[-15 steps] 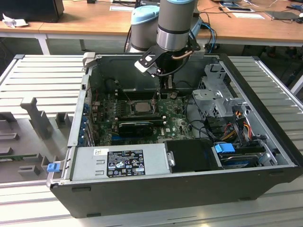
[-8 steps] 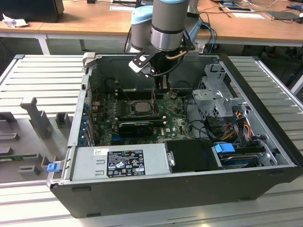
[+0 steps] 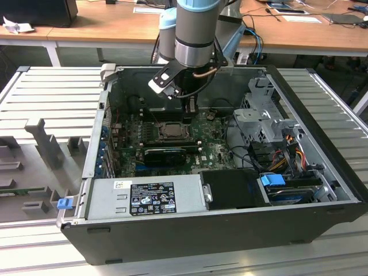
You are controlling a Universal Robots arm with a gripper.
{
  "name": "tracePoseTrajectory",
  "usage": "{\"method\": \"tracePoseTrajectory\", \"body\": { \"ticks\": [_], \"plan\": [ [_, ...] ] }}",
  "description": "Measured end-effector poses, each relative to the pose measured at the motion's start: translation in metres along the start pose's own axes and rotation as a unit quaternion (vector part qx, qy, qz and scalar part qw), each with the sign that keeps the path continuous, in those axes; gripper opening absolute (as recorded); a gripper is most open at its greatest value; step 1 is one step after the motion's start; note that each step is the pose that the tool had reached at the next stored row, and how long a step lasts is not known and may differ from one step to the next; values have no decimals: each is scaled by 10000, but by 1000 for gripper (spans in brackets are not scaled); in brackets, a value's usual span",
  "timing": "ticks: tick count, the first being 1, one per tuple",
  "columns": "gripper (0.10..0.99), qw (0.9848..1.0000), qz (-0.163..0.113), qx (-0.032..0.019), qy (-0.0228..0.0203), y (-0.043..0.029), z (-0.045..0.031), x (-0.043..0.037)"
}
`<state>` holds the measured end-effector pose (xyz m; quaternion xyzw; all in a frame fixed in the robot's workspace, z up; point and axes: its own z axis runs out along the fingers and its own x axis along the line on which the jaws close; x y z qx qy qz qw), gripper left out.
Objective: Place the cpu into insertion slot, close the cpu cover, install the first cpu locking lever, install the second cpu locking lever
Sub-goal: 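Close the cpu cover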
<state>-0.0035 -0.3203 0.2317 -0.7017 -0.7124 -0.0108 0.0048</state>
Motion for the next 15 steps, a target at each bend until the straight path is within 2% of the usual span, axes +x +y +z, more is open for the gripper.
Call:
{"method": "tracePoseTrajectory", "body": {
  "ticks": [3,7,15],
  "plan": [
    [106,10000,-81,2,2,-45,48,0],
    [106,9999,-129,3,8,-150,58,11],
    [106,9999,-129,2,12,-252,61,19]
  ]
}}
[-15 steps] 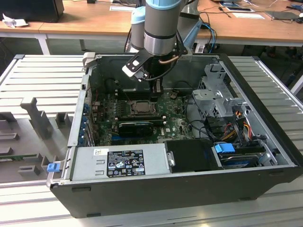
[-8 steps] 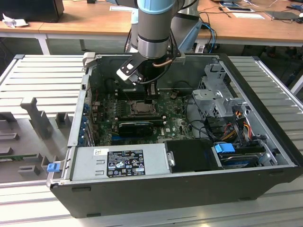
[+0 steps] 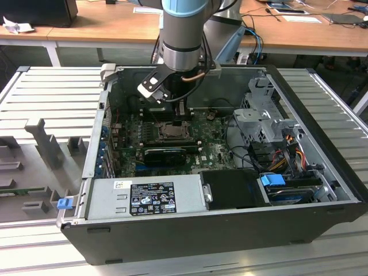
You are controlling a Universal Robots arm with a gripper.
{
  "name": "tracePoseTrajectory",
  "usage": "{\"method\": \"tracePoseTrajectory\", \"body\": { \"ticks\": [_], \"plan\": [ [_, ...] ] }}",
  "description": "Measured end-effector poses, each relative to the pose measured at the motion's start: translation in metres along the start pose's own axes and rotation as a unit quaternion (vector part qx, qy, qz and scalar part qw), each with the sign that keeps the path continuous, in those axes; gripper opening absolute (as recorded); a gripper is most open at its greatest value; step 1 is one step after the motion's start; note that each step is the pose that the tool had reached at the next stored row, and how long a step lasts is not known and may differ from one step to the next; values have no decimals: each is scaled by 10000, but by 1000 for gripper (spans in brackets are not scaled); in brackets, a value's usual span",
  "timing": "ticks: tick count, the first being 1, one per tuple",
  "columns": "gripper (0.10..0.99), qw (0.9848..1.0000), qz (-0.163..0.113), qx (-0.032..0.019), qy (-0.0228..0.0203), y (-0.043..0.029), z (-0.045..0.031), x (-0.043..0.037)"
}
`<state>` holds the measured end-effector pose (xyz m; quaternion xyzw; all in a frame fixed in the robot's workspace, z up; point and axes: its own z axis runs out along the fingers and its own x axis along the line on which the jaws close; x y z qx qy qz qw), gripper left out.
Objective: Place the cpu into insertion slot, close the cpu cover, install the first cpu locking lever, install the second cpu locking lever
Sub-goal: 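Close the cpu cover, then install the first cpu locking lever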
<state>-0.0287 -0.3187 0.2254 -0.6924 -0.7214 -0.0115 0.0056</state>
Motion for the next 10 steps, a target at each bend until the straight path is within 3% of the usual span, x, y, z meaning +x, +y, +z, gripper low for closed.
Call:
{"method": "tracePoseTrajectory", "body": {
  "ticks": [10],
  "plan": [
    [106,10000,-1,1,1,-136,-1,5]
  ]
}}
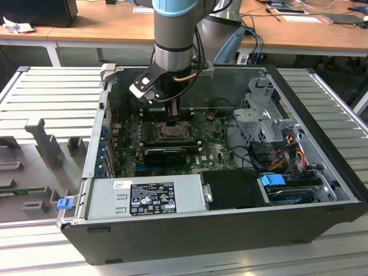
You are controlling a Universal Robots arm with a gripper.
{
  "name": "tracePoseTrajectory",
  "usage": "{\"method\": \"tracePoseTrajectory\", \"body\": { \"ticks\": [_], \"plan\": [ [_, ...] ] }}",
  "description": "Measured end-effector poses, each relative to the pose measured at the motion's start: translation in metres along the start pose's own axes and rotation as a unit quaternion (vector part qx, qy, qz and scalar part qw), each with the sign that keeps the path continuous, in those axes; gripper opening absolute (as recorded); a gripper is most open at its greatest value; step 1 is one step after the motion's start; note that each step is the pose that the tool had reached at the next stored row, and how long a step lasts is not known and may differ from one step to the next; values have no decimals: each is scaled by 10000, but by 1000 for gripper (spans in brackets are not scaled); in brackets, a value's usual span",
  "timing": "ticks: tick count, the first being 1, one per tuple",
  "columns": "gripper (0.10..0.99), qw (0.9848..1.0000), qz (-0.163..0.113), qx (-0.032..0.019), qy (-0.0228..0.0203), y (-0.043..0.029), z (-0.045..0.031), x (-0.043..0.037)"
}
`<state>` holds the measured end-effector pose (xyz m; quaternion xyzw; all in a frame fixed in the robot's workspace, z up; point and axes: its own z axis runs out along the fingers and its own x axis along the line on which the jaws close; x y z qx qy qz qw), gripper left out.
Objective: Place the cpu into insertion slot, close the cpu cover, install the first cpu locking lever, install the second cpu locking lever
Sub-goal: 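Install the first cpu locking lever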
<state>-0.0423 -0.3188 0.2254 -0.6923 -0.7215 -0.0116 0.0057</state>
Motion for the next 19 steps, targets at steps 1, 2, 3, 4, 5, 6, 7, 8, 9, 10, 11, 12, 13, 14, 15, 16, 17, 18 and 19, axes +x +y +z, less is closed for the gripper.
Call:
{"method": "tracePoseTrajectory", "body": {
  "ticks": [1,2,3,4,5,6,7,8,9,10,11,12,13,14,15,16,17,18,19],
  "plan": [
    [106,10000,1,1,-1,-2,-6,0],
    [106,10000,1,0,0,-1,-19,1],
    [106,10000,1,0,0,-1,-40,1],
    [106,10000,1,0,-1,-1,-76,2],
    [106,10000,1,0,-2,0,-104,3],
    [106,10000,1,0,-4,0,-121,3],
    [106,10000,1,0,-4,0,-136,3],
    [106,10000,1,0,-4,0,-174,4],
    [106,10000,1,0,-4,0,-194,5],
    [106,10000,1,0,-4,1,-207,5],
    [106,10000,1,0,-4,1,-235,6],
    [106,10000,1,0,-4,1,-255,6],
    [106,10000,1,0,-4,1,-267,7],
    [106,10000,1,0,-4,1,-273,7],
    [106,10000,1,0,-4,1,-279,7],
    [106,10000,1,0,-4,1,-287,7],
    [106,10000,1,0,-3,2,-296,8],
    [106,10000,1,0,-4,1,-300,8],
    [106,10000,1,0,-4,1,-302,8]
  ]
}}
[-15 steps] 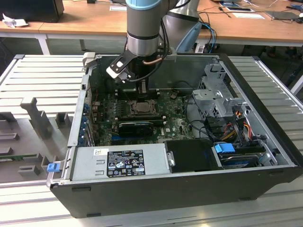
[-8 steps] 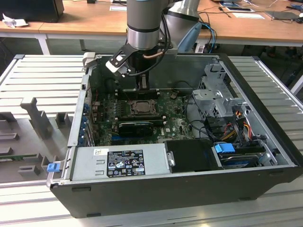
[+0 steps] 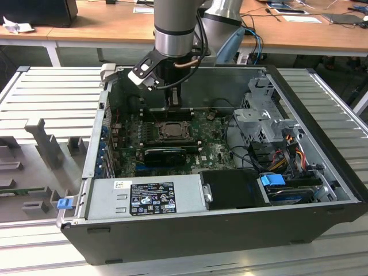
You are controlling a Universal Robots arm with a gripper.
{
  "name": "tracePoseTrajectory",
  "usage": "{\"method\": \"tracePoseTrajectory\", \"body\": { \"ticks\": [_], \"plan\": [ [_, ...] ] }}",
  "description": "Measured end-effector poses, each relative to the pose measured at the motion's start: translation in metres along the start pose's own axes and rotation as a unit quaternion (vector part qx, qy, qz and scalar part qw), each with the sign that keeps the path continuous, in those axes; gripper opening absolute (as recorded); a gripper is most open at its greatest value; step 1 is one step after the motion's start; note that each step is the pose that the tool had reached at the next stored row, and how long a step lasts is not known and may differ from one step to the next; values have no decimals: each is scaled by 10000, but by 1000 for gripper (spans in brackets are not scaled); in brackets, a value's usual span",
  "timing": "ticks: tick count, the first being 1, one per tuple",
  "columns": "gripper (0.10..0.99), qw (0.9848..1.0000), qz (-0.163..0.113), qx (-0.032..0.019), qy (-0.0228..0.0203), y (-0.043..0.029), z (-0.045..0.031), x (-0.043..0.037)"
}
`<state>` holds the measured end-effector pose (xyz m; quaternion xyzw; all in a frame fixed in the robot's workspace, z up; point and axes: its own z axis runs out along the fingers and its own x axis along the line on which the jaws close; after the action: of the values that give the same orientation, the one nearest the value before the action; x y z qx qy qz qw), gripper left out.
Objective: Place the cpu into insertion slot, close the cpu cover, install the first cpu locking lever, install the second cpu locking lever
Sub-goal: 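Install the first cpu locking lever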
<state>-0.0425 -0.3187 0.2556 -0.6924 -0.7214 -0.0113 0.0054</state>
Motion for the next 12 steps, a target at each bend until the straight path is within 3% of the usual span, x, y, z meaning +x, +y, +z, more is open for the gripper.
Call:
{"method": "tracePoseTrajectory", "body": {
  "ticks": [12],
  "plan": [
    [106,10000,0,0,-1,0,-56,1]
  ]
}}
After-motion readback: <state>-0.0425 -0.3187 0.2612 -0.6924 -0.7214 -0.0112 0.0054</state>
